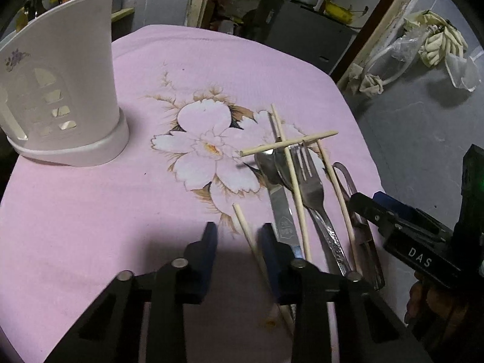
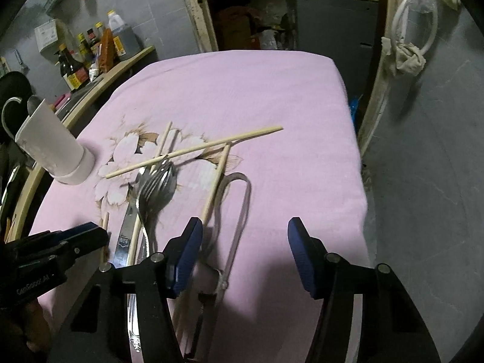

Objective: Organize utensils
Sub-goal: 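Grasp a chopstick with the left tool while the right tool grasps the peeler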

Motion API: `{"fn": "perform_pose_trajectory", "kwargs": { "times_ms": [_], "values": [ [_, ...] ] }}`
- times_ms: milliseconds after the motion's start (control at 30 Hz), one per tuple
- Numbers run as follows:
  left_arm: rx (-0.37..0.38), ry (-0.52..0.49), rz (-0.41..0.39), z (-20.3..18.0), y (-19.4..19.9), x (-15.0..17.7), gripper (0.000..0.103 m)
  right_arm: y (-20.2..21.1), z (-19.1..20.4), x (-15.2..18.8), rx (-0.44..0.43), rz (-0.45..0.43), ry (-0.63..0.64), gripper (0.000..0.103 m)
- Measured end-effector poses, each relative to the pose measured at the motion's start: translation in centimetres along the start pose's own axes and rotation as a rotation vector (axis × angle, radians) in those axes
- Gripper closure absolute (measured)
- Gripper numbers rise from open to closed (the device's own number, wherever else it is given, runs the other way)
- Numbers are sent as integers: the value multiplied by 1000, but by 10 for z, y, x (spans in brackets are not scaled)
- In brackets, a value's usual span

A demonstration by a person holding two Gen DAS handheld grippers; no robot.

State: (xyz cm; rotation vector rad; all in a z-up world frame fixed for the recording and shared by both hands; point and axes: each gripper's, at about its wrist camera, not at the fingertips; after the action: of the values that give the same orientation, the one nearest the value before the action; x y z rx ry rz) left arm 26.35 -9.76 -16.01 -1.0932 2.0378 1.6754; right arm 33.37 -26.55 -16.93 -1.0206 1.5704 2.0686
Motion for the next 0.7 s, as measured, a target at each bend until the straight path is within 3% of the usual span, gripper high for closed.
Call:
{"fn": "perform_pose_trajectory", "kwargs": {
  "times_ms": [167, 400, 567, 700],
  "values": [
    [24, 4, 31, -2, -2, 0, 86, -5, 3, 0, -11, 13, 18, 56],
    [32, 12, 18, 1, -8, -4, 91, -13, 8, 0, -1, -17, 22, 66],
    [37, 14, 6, 2, -8, -3, 91, 0, 0, 0, -46, -66, -38, 66],
    [43, 24, 1, 3, -8, -3, 91, 3, -5, 1, -14, -82, -37, 66]
  ]
}}
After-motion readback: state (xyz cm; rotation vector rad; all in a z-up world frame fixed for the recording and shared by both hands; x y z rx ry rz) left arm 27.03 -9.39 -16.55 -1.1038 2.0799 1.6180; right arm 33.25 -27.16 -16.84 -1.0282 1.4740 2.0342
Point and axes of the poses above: each gripper's, at about its wrist camera, not at the fingertips, and y roughly against the way its jaws point, z to its left, x to its underside, and after that the axes turned 14 degrees about -z, right-handed
